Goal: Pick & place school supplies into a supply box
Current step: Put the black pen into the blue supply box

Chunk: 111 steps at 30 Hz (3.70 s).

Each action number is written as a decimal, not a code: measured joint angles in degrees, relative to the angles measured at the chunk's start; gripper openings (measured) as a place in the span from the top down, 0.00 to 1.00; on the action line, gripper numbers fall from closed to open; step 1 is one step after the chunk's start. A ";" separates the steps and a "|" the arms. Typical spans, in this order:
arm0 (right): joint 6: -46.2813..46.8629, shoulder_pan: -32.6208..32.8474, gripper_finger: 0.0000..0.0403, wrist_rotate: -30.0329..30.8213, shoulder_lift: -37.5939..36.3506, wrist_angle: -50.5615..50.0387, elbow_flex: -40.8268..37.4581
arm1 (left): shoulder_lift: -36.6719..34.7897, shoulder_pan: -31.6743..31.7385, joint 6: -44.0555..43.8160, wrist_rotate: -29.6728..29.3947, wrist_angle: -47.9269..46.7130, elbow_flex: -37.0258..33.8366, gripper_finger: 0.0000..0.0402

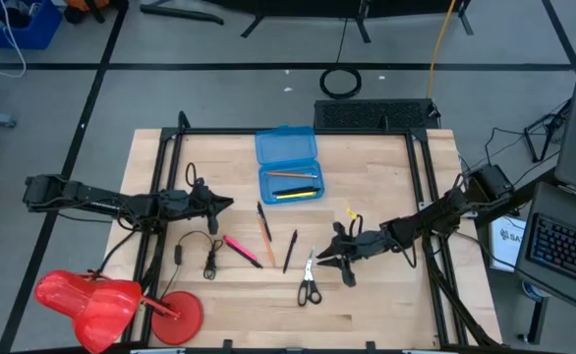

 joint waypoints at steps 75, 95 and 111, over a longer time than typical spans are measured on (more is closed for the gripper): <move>-30.73 -12.12 0.66 -12.02 25.18 -27.33 32.46 | -0.02 0.01 3.35 -0.02 1.05 0.00 0.92; -21.41 -14.58 0.82 -10.98 25.06 -31.05 31.62 | -0.02 0.01 3.31 0.00 0.99 0.00 0.92; -22.54 -14.07 0.96 -10.61 25.15 -28.84 31.41 | -0.02 0.01 3.33 0.00 0.92 0.00 0.92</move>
